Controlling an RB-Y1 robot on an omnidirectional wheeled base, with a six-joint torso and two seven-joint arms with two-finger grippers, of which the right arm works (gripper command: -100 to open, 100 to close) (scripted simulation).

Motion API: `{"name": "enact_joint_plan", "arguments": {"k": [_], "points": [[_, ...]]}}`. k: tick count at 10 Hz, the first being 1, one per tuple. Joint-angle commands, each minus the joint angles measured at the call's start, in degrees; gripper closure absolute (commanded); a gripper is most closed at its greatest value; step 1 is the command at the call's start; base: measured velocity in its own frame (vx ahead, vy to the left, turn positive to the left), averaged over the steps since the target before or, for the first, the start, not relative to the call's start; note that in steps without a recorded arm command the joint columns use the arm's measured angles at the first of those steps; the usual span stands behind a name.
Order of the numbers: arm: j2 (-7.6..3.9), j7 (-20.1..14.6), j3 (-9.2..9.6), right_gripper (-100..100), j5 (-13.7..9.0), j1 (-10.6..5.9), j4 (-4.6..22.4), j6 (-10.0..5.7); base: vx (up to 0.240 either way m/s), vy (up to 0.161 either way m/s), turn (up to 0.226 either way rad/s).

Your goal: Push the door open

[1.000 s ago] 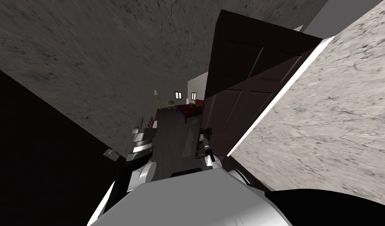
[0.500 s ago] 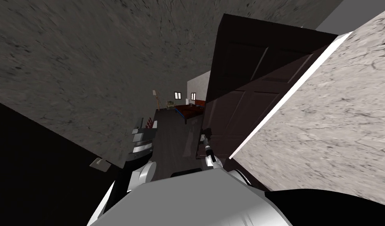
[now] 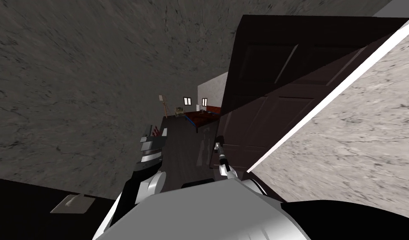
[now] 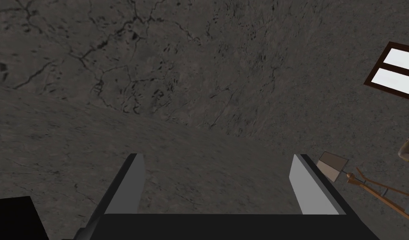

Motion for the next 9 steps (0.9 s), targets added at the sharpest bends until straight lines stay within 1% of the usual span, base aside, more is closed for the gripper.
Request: {"name": "enact_joint_plan", "arguments": {"k": [1, 2, 4, 5, 6, 9], "points": [[0.05, 0.3, -0.20, 100, -0.1, 1.27, -2.8, 1.23, 0.115, 0.046, -0.025], [-0.07, 0.6, -0.95, 100, -0.6, 1.29, -2.7, 1.20, 0.136, 0.040, -0.032], [-0.23, 1.0, -1.89, 100, -1.2, 1.31, -2.6, 1.17, 0.206, 0.087, -0.057], [-0.27, 1.0, -1.69, 100, -1.0, 2.24, -3.6, 1.87, 0.087, 0.026, -0.046], [-0.60, 1.3, -2.49, 100, -1.5, 2.31, -3.7, 1.91, 0.148, 0.024, -0.044], [-0.90, 1.9, -3.95, 100, -2.5, 2.43, -3.6, 1.72, 0.207, 0.042, -0.047]]}}
